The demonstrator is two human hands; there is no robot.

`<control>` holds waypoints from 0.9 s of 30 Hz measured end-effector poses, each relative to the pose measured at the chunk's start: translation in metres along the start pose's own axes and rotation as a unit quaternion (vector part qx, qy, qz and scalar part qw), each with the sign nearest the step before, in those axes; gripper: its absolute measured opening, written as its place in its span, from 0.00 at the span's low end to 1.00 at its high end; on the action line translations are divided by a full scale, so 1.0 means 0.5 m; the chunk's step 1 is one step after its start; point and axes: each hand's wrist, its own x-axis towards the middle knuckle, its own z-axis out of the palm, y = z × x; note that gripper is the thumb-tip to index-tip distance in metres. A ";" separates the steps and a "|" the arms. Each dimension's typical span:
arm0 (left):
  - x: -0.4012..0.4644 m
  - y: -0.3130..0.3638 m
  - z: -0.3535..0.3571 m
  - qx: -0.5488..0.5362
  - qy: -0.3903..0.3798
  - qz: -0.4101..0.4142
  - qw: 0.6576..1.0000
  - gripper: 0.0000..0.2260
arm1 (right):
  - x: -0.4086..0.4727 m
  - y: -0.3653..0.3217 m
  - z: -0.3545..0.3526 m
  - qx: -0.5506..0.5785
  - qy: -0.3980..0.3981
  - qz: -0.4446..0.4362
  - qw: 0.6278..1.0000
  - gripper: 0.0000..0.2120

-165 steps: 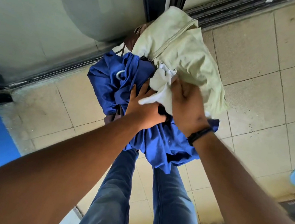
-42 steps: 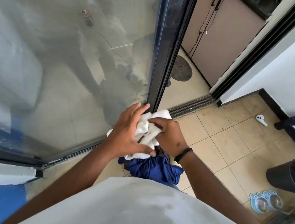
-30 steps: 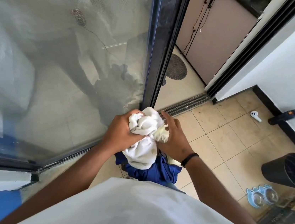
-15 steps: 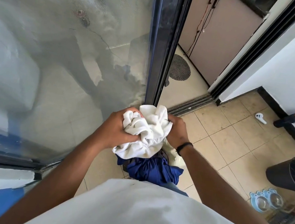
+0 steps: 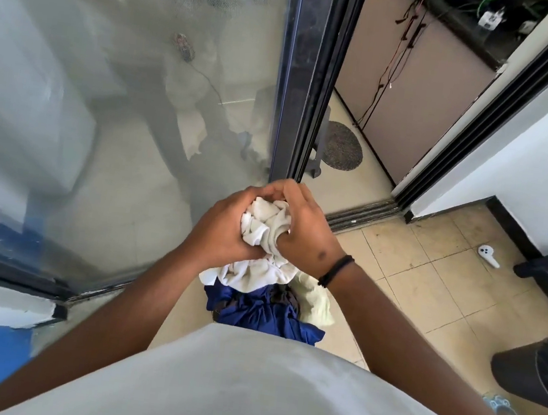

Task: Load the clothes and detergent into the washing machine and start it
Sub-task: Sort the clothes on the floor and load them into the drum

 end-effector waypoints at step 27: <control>-0.544 0.212 0.002 0.062 0.579 -0.329 0.743 0.33 | -0.185 -0.192 0.265 0.153 -0.357 -0.399 0.831 0.64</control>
